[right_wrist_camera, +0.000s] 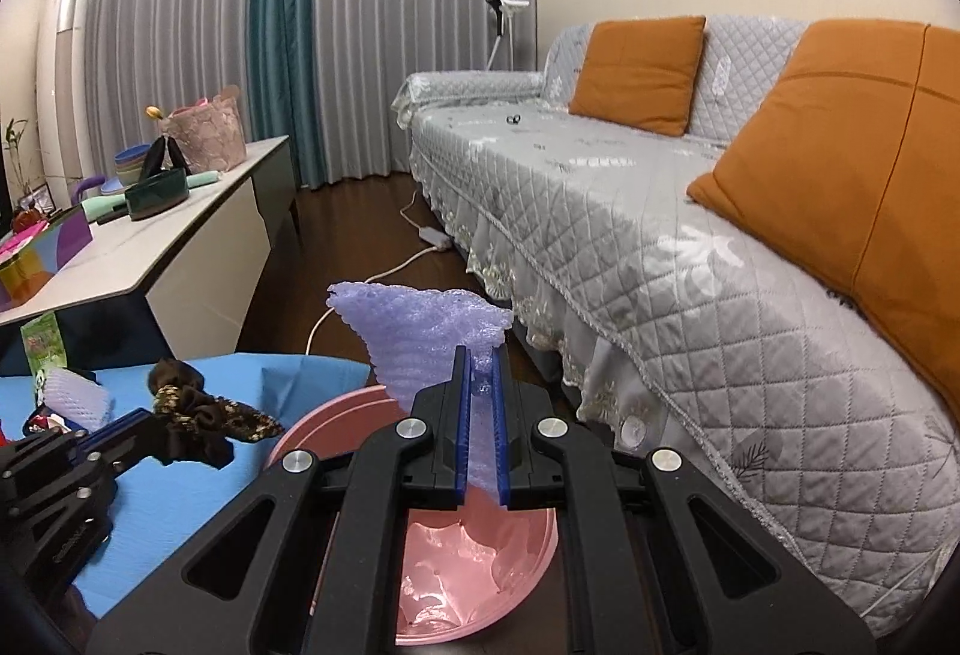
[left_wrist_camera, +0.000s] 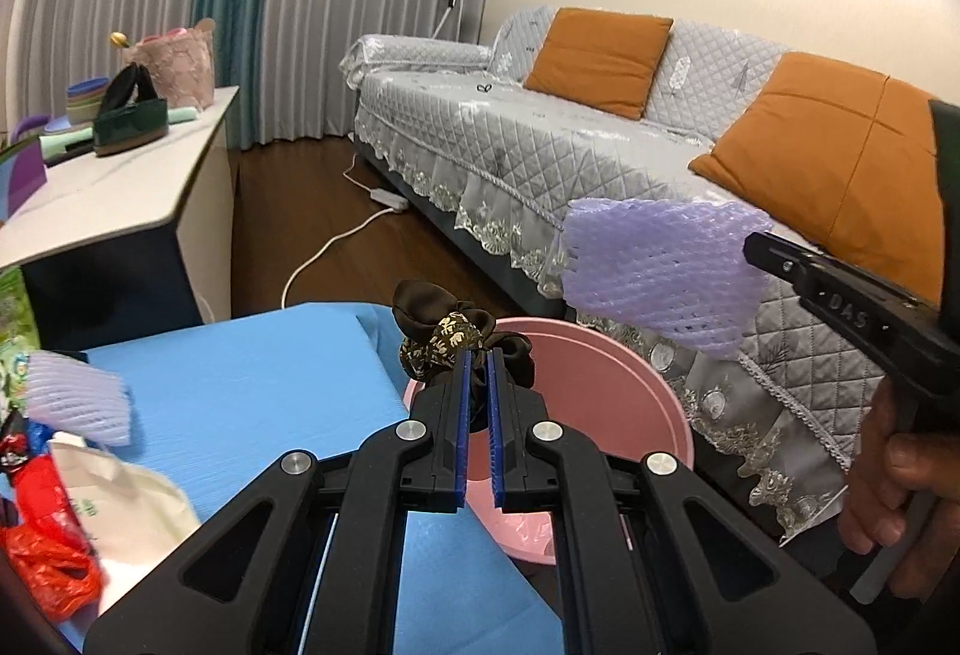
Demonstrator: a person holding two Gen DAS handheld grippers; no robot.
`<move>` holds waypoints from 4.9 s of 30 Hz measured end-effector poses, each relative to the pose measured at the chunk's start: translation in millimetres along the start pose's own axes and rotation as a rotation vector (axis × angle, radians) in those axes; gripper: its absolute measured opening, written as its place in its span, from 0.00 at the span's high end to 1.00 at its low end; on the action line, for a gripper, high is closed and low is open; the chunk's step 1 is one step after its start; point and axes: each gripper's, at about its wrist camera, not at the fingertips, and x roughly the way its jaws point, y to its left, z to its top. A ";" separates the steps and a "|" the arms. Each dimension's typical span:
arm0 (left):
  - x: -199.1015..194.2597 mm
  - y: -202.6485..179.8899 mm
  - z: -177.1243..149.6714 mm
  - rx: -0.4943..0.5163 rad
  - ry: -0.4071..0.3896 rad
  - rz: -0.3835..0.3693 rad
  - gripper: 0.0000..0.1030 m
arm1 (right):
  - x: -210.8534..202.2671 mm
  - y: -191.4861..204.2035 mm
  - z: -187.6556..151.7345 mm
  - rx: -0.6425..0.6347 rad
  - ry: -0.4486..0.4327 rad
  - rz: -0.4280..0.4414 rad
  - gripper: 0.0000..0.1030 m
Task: Collect trash
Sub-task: 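Carry the scrunchie and foam net over the pink bin with both tools, then open both tools to drop the scrunchie and foam net into the bin, then move both open tools back over the trash on the table, then grasp the red plastic bag with the left tool while the right tool grasps the white paper box, then carry the red bag and white box over the pink bin with both tools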
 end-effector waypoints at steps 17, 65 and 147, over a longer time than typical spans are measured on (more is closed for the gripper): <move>36.6 1.4 -2.4 0.011 0.068 -0.022 0.95 | 8.4 -2.0 -1.2 0.015 0.015 -0.002 0.93; -190.5 142.1 -19.2 -0.090 -0.145 0.225 0.59 | -63.5 117.6 -2.6 -0.093 -0.103 0.154 0.22; -183.5 208.8 -63.0 -0.225 -0.063 0.399 0.80 | -55.2 205.9 -39.7 -0.183 0.126 0.506 0.94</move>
